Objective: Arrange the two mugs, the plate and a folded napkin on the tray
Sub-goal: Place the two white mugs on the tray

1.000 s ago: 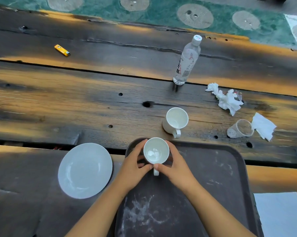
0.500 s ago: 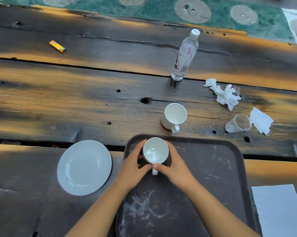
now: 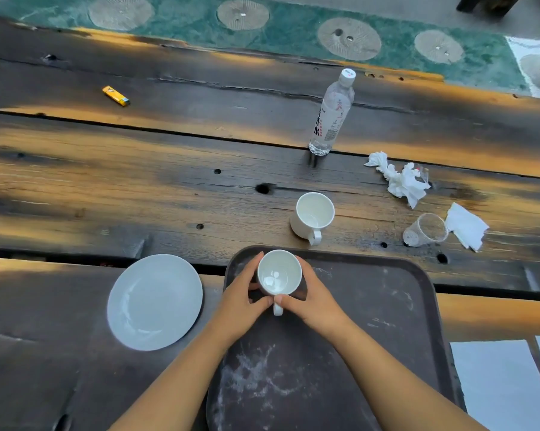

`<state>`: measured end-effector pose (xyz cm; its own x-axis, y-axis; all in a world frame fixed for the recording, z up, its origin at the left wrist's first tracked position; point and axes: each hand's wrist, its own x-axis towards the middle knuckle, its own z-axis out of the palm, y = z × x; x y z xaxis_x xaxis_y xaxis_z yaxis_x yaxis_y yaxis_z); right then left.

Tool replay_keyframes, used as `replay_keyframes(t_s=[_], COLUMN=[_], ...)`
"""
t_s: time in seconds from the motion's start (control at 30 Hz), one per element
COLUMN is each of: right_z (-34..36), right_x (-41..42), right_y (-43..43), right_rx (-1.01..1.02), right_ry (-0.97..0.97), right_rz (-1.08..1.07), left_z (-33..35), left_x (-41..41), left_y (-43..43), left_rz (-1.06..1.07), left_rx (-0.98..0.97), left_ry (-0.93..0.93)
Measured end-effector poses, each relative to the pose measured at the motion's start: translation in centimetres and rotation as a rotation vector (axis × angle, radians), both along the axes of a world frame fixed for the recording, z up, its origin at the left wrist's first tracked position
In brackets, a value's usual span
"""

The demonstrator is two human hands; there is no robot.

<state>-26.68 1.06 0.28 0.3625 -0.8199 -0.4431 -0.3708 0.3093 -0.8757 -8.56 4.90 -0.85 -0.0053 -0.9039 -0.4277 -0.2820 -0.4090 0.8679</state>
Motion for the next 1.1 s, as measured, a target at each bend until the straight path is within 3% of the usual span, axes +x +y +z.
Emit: replay_keyframes(t_s=[0.2,0.47,0.57,0.73,1.1], right_z=[0.5,3.2,4.7,5.9,6.6], right_x=[-1.6,-6.6,-8.3,-11.3,-14.3], right_y=[-0.3,-0.2,-0.2,-0.6,-2.6], right_rx=[0.127,0.007,-0.063,-0.162,-0.193], right_ry=[0.067,0.163,0.237,0.367,0.41], right_rz=[0.096,0.176,0.208,0.293,0.263], left_z=[3.0,7.3,7.9,8.0,8.0], left_x=[-0.1,-4.3,-6.5,-9.6,-12.2], left_y=[-0.1,2.3,2.6,2.5,0.0], left_rz=[-0.016,0.225,0.165,-0.02,0.025], left_rx=[0.035,-0.097,-0.093,-0.07,-0.076], left_ry=[-0.165,-0.363,-0.35,-0.52,-0.49])
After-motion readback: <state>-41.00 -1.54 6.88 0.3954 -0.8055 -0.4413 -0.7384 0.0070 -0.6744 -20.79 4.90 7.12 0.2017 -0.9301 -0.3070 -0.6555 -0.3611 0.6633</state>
